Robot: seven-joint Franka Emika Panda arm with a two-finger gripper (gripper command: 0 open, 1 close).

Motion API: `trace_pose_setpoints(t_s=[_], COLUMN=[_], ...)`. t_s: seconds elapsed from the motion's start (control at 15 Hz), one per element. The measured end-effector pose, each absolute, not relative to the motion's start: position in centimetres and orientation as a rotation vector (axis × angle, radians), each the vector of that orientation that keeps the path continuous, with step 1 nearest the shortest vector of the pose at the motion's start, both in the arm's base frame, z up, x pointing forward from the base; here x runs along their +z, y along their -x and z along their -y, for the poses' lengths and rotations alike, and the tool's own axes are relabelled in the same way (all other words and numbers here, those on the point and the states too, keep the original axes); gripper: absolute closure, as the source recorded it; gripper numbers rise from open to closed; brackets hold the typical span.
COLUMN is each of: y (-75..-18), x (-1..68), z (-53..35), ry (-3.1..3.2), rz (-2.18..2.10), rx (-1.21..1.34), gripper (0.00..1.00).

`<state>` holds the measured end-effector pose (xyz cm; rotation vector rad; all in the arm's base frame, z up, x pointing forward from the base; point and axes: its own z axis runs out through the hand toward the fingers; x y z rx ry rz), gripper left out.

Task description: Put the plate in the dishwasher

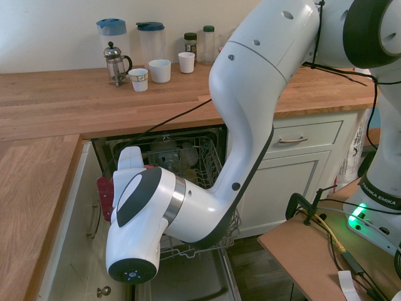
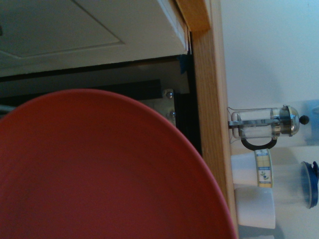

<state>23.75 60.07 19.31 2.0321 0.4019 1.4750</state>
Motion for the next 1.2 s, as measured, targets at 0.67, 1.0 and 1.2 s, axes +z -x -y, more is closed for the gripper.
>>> trace_pose_setpoints(t_s=[0.67, 1.0, 1.2], y=[-23.8, -23.2, -23.6], x=[14.8, 12.8, 10.6], z=[-60.4, -60.6, -60.0], ry=[-2.08, -2.099, -2.091], rz=[-0.431, -0.437, -0.431], rx=[1.446, 1.439, 1.427], gripper=[1.0, 1.0, 1.0])
